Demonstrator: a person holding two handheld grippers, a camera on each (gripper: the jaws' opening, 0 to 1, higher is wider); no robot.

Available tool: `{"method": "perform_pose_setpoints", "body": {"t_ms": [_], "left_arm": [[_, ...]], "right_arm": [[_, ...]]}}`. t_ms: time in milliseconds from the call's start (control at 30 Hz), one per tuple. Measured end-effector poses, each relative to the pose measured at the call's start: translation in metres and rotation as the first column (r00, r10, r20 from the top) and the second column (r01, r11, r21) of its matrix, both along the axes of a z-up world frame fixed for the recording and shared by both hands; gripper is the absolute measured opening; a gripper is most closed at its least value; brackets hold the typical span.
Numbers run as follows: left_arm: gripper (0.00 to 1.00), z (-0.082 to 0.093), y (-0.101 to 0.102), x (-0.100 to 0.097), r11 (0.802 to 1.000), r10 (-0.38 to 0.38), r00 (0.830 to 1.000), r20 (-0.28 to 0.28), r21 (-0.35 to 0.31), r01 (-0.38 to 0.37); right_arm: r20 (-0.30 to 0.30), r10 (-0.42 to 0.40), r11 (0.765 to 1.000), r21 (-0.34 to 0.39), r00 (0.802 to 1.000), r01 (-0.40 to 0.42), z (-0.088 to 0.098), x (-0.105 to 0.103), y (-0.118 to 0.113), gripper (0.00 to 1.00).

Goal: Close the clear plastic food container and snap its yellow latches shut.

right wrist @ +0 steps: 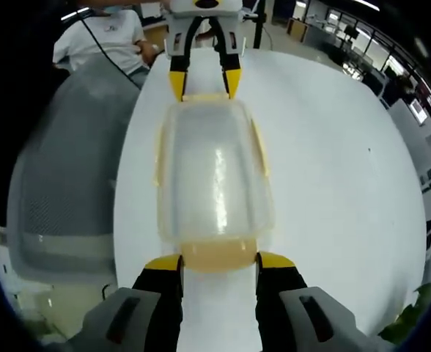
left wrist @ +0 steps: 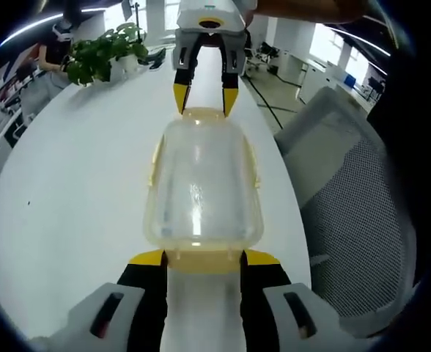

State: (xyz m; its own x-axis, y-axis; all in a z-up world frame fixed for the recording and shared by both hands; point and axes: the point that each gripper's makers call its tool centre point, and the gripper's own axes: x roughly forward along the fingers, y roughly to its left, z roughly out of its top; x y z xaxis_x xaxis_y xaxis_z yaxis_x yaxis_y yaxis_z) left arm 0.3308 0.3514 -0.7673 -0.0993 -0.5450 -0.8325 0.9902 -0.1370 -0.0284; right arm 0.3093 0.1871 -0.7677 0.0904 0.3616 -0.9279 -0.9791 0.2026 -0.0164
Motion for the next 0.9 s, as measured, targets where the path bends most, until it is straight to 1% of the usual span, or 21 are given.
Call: {"method": "perform_pose_setpoints", "body": {"t_ms": [233, 367, 567, 900], "left_arm": [[0.37, 0.0, -0.011, -0.001, 1.0, 0.002, 1.0, 0.004, -0.008, -0.002], [0.37, 0.0, -0.015, -0.002, 1.0, 0.006, 1.0, 0.002, -0.011, -0.006], [0.37, -0.002, -0.015, -0.007, 1.0, 0.01, 1.0, 0.0, -0.006, -0.01], [0.37, -0.004, -0.015, -0.005, 1.0, 0.018, 1.0, 0.012, -0.012, -0.018]], "right_arm": [[0.004, 0.0, 1.0, -0.018, 1.0, 0.0, 0.001, -0.001, -0.01, 0.37], [0.004, -0.003, 1.0, -0.017, 1.0, 0.003, 0.001, -0.001, -0.015, 0.37], [0.005, -0.001, 1.0, -0.018, 1.0, 0.001, 0.0, -0.005, -0.015, 0.37], [0.017, 0.005, 1.0, -0.021, 1.0, -0.004, -0.003, -0.002, -0.016, 0.37]]}}
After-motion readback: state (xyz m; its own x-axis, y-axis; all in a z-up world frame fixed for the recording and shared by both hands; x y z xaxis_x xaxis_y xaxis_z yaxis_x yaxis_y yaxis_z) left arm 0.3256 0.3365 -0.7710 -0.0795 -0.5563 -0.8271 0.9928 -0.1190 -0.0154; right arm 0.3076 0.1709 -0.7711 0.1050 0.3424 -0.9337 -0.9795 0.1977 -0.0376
